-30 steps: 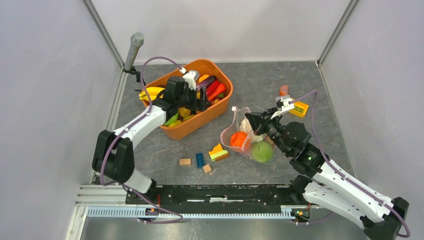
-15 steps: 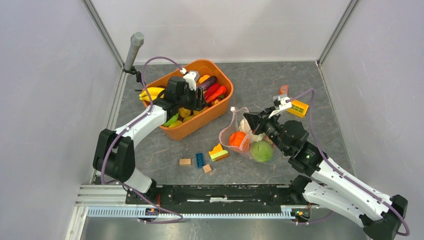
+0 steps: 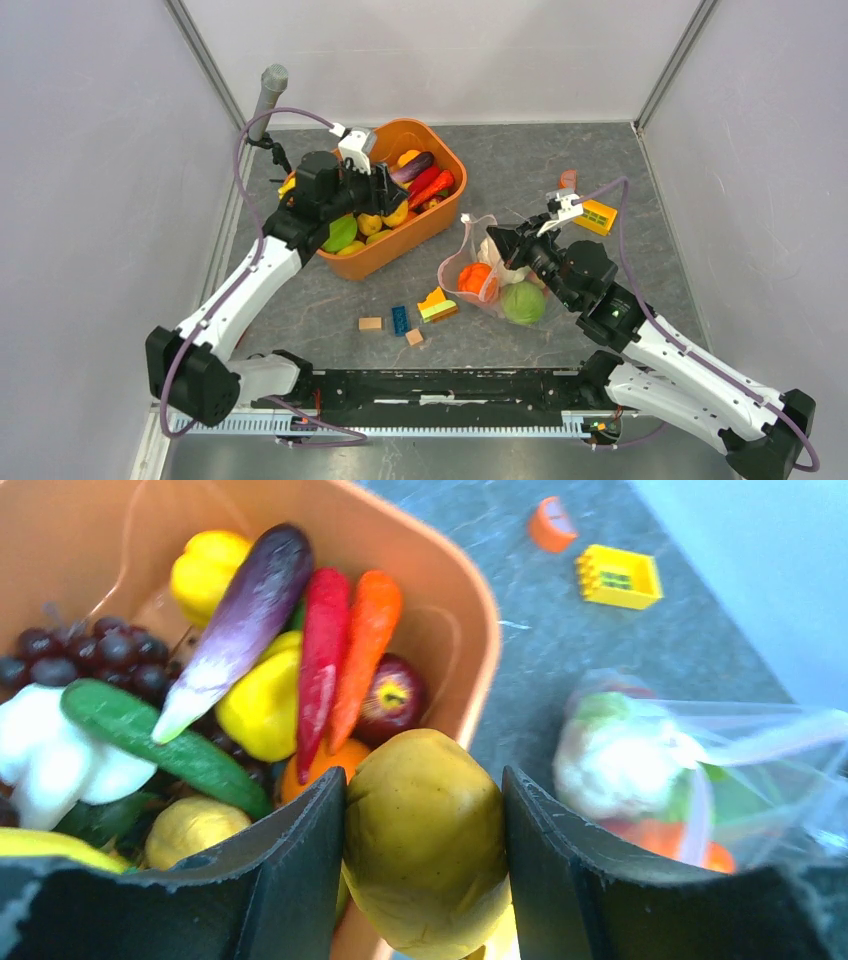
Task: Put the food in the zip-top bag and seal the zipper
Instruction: Place the fake vegetable in the zipper food storage bag.
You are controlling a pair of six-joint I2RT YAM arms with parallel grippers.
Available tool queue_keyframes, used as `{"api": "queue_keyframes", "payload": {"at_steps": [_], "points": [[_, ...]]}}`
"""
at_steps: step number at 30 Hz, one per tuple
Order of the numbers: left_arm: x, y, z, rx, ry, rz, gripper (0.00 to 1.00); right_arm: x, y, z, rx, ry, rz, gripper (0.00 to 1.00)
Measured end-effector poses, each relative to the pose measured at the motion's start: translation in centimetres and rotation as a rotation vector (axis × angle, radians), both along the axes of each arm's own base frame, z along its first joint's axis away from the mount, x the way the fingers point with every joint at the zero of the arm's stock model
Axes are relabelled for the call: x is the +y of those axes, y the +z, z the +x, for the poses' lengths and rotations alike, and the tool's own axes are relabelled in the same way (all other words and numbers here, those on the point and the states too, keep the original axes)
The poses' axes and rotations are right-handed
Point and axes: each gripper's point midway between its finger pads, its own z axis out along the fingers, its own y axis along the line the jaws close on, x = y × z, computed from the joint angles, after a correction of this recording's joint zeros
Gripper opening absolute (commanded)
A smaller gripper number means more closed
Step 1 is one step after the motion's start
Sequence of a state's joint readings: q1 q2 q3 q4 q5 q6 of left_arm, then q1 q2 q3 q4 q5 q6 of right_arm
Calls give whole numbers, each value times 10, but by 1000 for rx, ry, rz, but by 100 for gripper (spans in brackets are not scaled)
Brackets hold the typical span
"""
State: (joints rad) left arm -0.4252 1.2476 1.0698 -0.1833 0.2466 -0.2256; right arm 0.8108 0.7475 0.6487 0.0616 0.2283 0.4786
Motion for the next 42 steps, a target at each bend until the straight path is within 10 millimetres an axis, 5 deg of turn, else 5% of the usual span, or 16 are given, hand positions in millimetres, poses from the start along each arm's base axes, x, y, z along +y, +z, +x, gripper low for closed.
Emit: {"api": "queue_keyframes", "payload": {"at_steps": [4,21,26,35,42], "points": [[-13,24,-25,-29,-107,-84,28,0,2,0,-5,1,5,4],[-108,67,-140,-39,-554,-320,32,2,7,-2,-13,11,47,3],[-125,59,-146,-12,-525,-386,33,3,8,-3,-14,14,57,3],[-144,27,-116,33,-334,-371,36,3,9,-5,-19,23,79,3],[-166,3,-128,68,-314,-326,46,1,10,-7,-28,23,89,4]]}}
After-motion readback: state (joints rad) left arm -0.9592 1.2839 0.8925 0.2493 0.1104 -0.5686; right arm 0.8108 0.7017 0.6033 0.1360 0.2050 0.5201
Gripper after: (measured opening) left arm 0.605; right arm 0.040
